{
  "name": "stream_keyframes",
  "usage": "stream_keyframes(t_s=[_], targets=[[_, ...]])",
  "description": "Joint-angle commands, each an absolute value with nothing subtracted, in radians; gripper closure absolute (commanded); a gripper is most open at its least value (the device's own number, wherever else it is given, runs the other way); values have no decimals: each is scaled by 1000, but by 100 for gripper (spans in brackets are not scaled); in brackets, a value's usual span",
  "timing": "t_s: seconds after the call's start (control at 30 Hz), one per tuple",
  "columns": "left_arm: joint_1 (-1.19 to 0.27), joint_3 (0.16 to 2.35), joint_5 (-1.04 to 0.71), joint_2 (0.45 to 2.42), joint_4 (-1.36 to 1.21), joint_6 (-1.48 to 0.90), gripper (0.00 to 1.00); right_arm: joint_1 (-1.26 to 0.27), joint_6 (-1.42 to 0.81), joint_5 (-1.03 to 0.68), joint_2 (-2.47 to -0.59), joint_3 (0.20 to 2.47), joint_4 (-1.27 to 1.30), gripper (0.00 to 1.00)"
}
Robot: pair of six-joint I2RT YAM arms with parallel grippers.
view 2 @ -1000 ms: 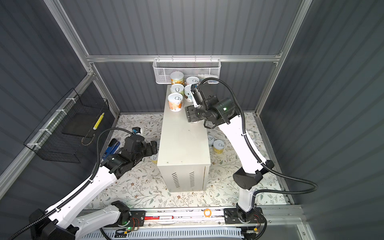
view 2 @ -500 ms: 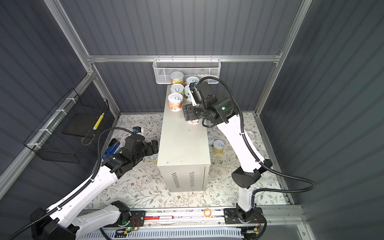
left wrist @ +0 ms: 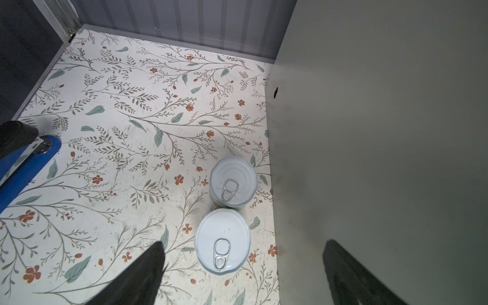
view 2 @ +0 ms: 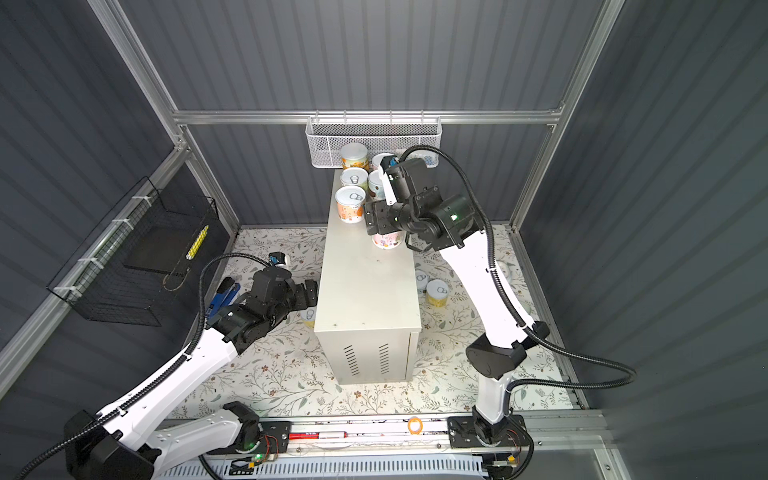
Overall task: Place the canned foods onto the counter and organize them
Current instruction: 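Lower the pink-labelled can beside the orange-labelled can with the right gripper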
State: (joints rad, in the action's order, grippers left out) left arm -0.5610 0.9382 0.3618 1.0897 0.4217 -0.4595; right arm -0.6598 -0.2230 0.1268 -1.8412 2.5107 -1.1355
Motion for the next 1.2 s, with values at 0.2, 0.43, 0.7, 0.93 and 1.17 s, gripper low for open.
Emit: stream_keyframes(t_s=[0.2, 0.43, 0.7, 0.93, 1.17], targets=[[-554, 1008, 373, 1070, 462, -438, 5, -646, -205, 49, -1723, 2493, -1079, 9], [-554, 1022, 392, 1057, 463, -413, 5, -698, -234, 98, -1529, 2246, -1027, 19], [-554, 1045, 325, 1101, 448, -391, 8, -758, -314, 165, -1349, 1910, -951, 32], [-554, 1027, 322, 1112, 427, -399, 8, -752, -319, 168, -1351, 1817, -882, 55], [-554, 1004, 335, 1085, 437, -410, 8, -709, -325, 134, -1394, 1797, -820, 54]])
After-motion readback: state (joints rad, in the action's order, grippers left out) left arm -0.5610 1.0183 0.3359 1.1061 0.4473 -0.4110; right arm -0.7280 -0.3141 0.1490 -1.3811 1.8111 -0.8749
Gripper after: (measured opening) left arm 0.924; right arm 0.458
